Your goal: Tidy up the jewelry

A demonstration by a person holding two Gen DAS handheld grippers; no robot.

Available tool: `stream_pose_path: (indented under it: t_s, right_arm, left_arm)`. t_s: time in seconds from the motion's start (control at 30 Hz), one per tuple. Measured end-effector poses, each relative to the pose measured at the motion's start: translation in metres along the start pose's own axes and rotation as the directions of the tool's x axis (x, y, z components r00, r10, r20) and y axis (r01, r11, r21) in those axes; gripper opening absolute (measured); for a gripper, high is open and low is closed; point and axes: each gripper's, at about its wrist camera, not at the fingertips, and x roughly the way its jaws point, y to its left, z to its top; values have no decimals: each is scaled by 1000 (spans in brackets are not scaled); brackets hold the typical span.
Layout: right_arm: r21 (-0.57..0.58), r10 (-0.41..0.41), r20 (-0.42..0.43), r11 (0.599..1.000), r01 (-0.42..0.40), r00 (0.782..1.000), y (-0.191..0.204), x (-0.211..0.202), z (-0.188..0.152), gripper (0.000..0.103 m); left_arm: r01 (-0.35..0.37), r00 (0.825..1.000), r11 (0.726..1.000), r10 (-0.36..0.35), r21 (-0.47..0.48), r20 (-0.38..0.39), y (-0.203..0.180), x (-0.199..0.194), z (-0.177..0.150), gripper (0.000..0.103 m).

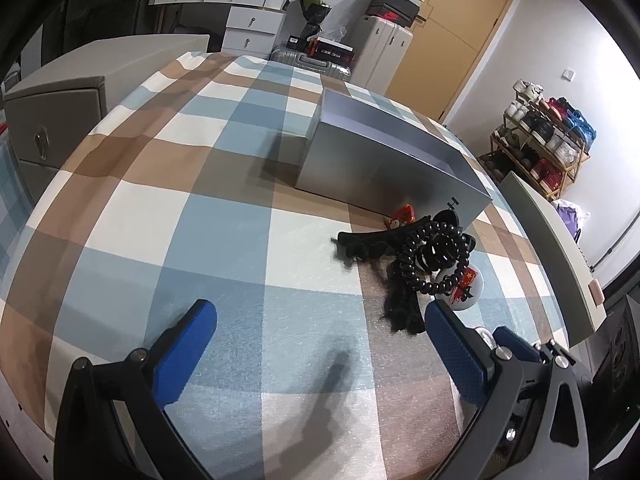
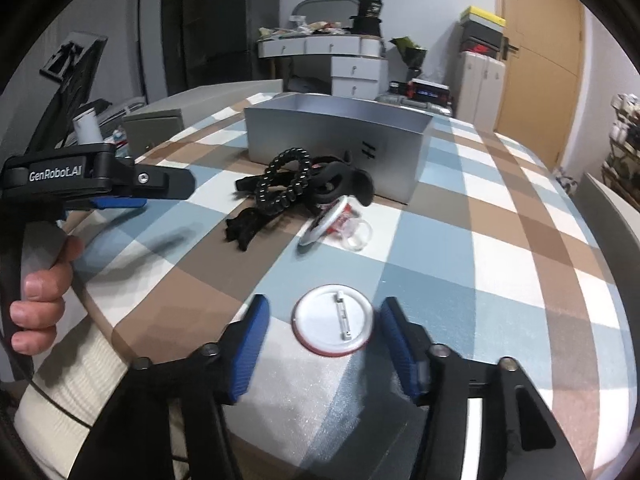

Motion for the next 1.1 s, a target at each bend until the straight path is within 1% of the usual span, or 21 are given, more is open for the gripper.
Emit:
stream_pose_path:
  t_s: [0.23,0.33,0.5,0.63,0.73,0.83,0.87,0.9,0.93,1.03,1.1]
  right_arm:
    - [20,1,7,1000,-1,1000,-1,-2,-1,41]
    - [43,28,32,999,-29,999,-4,-7,1,41]
    - [60,46,61,997,-50,997,-5,-11,5,41]
    - [103,74,97,991,-84,993,-13,-16,9,41]
    - [135,83,131,986,-101,988,-22,-21,12,41]
    - [160,87,157,981,-112,984,-33,-26,15,41]
    - [165,80,162,980,-107,984,-36,-27,16,41]
    - [165,69,158,982,-95,985,-38,-26,17,41]
    - [166,64,159,982,-90,985,-39,-26,16,41]
    - [172,70,166,980,-99,984,-41,-27,14,41]
    - [172,71,168,980,-100,983,-43,-27,12,41]
  left_arm:
    - [8,1000,1000,-8,-17,-2,5,0,1,101]
    - [10,1000,1000,-10,-16,-2,6,0,1,101]
    - [17,1000,1000,-17,8,-20,1,2,1,101]
    - [7,999,997,-3,80,-50,-12,7,0,101]
    - [27,998,992,-19,120,-67,-20,11,0,101]
    - [25,991,984,-2,178,-132,-32,23,2,101]
    - [16,991,977,13,214,-134,-38,27,4,101]
    - [31,990,971,2,235,-139,-42,30,6,101]
    - [38,989,970,-3,242,-145,-44,31,8,101]
    - [13,984,963,36,270,-177,-53,44,14,101]
    - [18,981,958,38,287,-188,-58,47,14,100]
